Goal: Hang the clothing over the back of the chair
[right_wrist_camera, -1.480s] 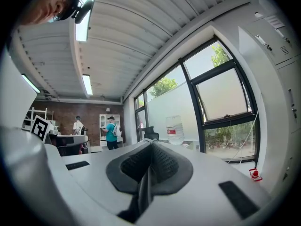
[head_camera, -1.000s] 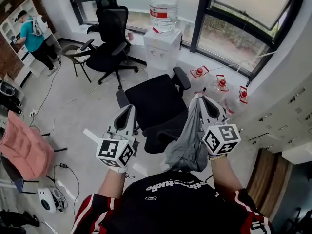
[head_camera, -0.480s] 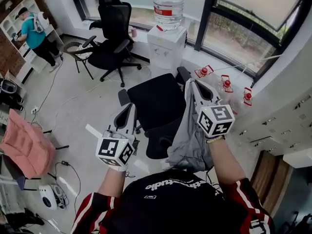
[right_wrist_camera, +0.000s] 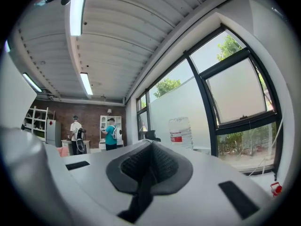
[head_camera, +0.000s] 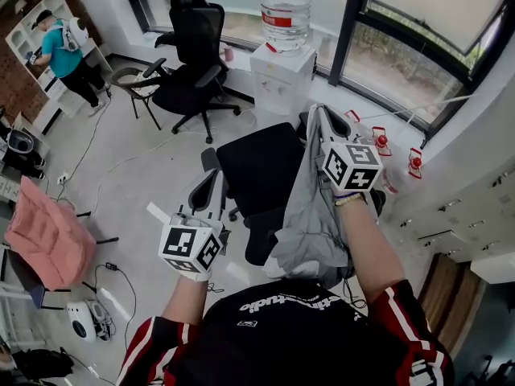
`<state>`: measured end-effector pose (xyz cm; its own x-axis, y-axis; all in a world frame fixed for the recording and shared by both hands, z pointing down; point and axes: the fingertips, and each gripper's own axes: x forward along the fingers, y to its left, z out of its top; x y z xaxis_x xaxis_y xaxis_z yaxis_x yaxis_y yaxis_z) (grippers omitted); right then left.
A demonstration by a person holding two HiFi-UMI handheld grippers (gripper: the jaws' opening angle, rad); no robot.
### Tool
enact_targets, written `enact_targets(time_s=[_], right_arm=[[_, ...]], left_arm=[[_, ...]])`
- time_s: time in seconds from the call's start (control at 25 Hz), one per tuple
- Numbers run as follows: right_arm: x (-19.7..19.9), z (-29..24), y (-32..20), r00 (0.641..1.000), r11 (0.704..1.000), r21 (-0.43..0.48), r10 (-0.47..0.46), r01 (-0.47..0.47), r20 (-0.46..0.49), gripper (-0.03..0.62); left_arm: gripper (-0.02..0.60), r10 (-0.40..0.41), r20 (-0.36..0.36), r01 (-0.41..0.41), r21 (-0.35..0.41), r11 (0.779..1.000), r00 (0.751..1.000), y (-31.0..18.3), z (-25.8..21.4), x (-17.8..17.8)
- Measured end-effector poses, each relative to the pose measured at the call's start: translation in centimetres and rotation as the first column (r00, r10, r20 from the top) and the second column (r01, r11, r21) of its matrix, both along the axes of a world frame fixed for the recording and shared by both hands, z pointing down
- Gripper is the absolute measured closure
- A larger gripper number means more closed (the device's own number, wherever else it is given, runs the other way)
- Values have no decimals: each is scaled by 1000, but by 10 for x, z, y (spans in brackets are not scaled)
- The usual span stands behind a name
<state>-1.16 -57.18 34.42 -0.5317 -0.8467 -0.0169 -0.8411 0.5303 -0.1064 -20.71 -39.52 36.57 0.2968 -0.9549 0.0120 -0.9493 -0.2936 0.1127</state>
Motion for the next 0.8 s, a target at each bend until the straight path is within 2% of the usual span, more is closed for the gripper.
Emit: enact_targets(time_s=[0.12,0.28,0.56,0.8], right_arm=[[0,-9,-12,1000,1000,23,14,-14,12,576],[-4,-4,-4,1000,1000,30,-3,4,-7,576],[2,26,5,999,999,-48,-19,18,-26,576],[4,30,27,996,996,-67,-55,50,-70,576]], left_arm=[[558,1,1,-1,-2,1000,1000,2,0,2],[557,0,-2,0,-4,1000,1000,3,1,2],[557,11,-4,-11,-9,1000,1000,3,7,4],[558,30,-6,-30,-6,1000,1000,8,7,10]])
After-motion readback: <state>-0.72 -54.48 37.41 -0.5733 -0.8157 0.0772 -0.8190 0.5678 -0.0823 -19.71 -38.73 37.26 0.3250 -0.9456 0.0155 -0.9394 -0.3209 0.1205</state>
